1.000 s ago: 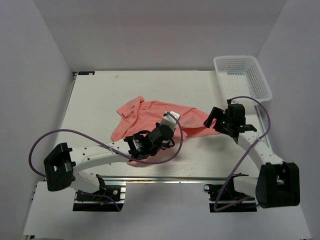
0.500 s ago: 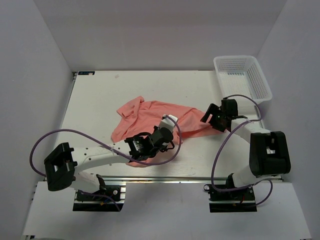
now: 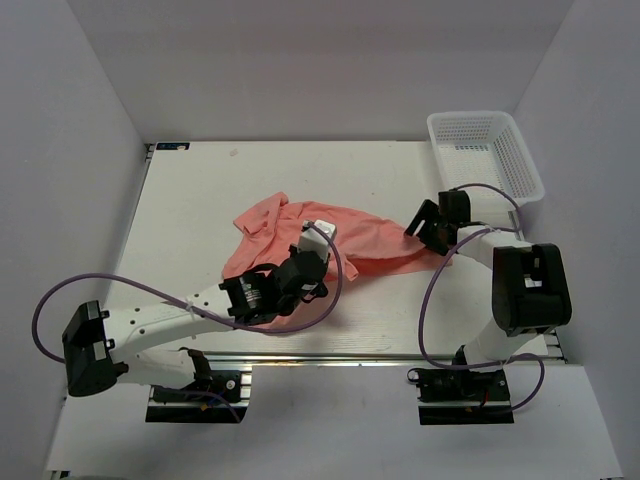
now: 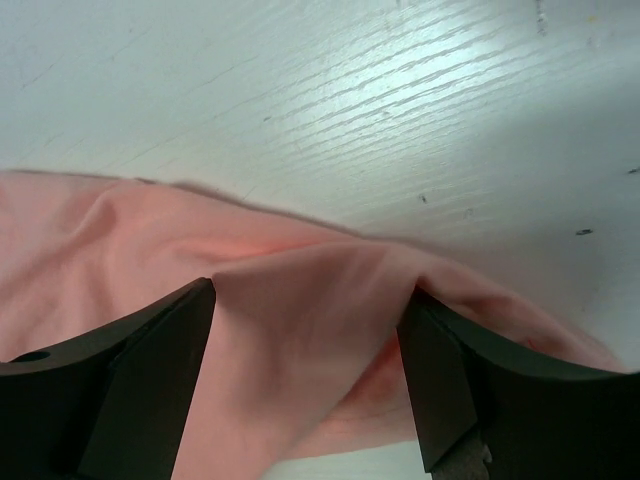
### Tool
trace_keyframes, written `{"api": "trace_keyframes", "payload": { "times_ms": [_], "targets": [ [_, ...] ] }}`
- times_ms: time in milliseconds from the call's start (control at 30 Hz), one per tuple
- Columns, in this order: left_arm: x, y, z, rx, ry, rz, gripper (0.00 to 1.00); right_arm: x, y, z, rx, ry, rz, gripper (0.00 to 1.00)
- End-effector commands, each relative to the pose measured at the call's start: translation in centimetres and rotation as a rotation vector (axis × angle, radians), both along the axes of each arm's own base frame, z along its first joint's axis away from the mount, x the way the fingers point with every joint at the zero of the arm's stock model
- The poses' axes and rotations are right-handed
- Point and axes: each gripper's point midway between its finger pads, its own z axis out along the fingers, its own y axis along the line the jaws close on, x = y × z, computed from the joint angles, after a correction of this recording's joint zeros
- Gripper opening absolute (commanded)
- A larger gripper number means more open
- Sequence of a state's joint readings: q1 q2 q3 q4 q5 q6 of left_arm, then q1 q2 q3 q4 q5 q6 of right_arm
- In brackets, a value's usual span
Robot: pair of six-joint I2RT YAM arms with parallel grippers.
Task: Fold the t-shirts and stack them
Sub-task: Flatten out the tshirt
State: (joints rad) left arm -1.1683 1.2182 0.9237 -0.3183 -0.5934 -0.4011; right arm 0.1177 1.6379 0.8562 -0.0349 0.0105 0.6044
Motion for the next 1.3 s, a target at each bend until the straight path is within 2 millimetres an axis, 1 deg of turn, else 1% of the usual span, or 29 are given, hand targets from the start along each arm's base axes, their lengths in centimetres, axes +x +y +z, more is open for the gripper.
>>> {"api": "trace_keyframes", "payload": {
  "times_ms": [0, 100, 133, 200, 233, 367, 400, 433, 467, 500, 567, 600, 633, 667, 700, 733, 767, 800, 833, 867, 900, 933, 1000, 1033, 1100, 1167, 1200, 1233, 1267],
  "targets": [
    [0.2, 1.2, 0.9, -0.011, -0.023, 0.041, 0.0, 1.3, -1.4, 1.2, -0.046, -0.033, -0.076, 0.78],
    [0.3, 2.1, 1.2, -0.004, -0.034, 0.074, 0.0, 1.5, -1.7, 1.4, -0.043, -0.04, -0.097, 0.73],
    [0.4, 2.4, 1.1, 0.007, -0.034, 0.081, 0.0, 1.5, -1.6, 1.3, -0.036, -0.036, -0.088, 0.55],
    [0.4, 2.7, 1.9, -0.012, -0.047, 0.089, 0.0, 2.2, -1.1, 1.7, -0.018, -0.053, -0.067, 0.26],
    [0.4, 3.0, 2.4, -0.024, -0.058, 0.099, 0.0, 2.4, -0.9, 1.9, -0.014, -0.055, -0.062, 0.0],
    [0.6, 4.6, 3.4, -0.03, -0.084, 0.15, 0.0, 2.9, -0.5, 3.3, -0.015, -0.073, -0.025, 0.0],
    [0.7, 4.8, 3.5, -0.027, -0.091, 0.161, 0.0, 3.0, -0.5, 4.3, -0.013, -0.098, -0.024, 0.0],
    [0.9, 5.4, 4.4, -0.036, -0.113, 0.192, 0.0, 3.0, -0.6, 5.1, -0.024, -0.121, -0.009, 0.0],
    [1.0, 5.8, 4.3, -0.024, -0.119, 0.207, 0.0, 3.1, -0.5, 6.8, -0.02, -0.164, -0.008, 0.0],
    [1.2, 6.2, 5.4, -0.044, -0.137, 0.227, 0.0, 2.9, -0.4, 7.6, -0.025, -0.183, 0.014, 0.0],
    [1.7, 7.4, 7.2, -0.06, -0.182, 0.296, 0.0, 2.6, -0.1, 11.4, -0.035, -0.288, 0.05, 0.0],
    [1.8, 8.0, 8.0, -0.064, -0.197, 0.321, 0.0, 2.4, -0.2, 12.3, -0.051, -0.316, 0.074, 0.0],
    [2.1, 9.1, 9.7, -0.074, -0.232, 0.369, 0.0, 2.2, 0.3, 13.6, -0.032, -0.352, 0.106, 0.0],
    [2.2, 9.4, 10.5, -0.086, -0.246, 0.391, 0.0, 1.6, 0.6, 17.2, -0.024, -0.444, 0.126, 0.0],
    [2.2, 10.0, 11.5, -0.106, -0.26, 0.411, 0.0, 1.3, 0.5, 18.3, -0.049, -0.478, 0.15, 0.0],
    [2.2, 11.1, 13.8, -0.125, -0.3, 0.443, 0.0, 0.8, 0.5, 20.6, -0.053, -0.536, 0.157, 0.0],
    [2.2, 11.7, 15.0, -0.144, -0.315, 0.458, 0.0, 0.4, 0.9, 23.8, -0.04, -0.611, 0.182, 0.0],
    [2.1, 11.9, 17.3, -0.208, -0.337, 0.462, 0.0, -0.1, 0.8, 24.6, -0.072, -0.623, 0.214, 0.0],
    [2.1, 12.6, 18.7, -0.175, -0.379, 0.454, 0.0, -0.7, 1.0, 26.6, -0.074, -0.666, 0.23, 0.0],
    [1.8, 13.5, 20.5, -0.215, -0.407, 0.456, 0.0, -1.3, 1.6, 30.9, -0.062, -0.754, 0.268, 0.0],
    [1.7, 14.1, 23.1, -0.299, -0.446, 0.467, 0.0, -2.2, 1.4, 32.0, -0.087, -0.763, 0.288, 0.0],
    [1.5, 14.1, 24.3, -0.316, -0.471, 0.431, 0.0, -2.5, 1.6, 33.0, -0.087, -0.781, 0.301, 0.0],
    [0.6, 15.8, 27.9, -0.356, -0.548, 0.4, 0.0, -4.4, 2.0, 37.9, -0.093, -0.898, 0.344, 0.0],
    [0.1, 15.5, 29.5, -0.394, -0.578, 0.337, 0.0, -5.1, 1.7, 39.5, -0.123, -0.936, 0.35, 0.0],
    [-0.8, 16.4, 32.0, -0.422, -0.626, 0.286, 0.0, -7.3, 1.5, 43.3, -0.15, -1.039, 0.358, 0.0],
    [-2.1, 16.8, 34.0, -0.444, -0.685, 0.191, 0.0, -8.7, 1.2, 44.7, -0.199, -1.072, 0.381, 0.0],
    [-3.0, 16.5, 35.6, -0.477, -0.712, 0.121, 0.0, -9.6, 1.3, 45.6, -0.209, -1.097, 0.396, 0.0],
    [-3.8, 16.7, 36.3, -0.478, -0.731, 0.066, 0.0, -11.2, 1.1, 47.6, -0.237, -1.142, 0.413, 0.0],
    [-4.4, 16.5, 37.2, -0.471, -0.759, 0.013, 0.0, -11.8, 1.1, 48.4, -0.243, -1.165, 0.411, 0.0]
  ]
}}
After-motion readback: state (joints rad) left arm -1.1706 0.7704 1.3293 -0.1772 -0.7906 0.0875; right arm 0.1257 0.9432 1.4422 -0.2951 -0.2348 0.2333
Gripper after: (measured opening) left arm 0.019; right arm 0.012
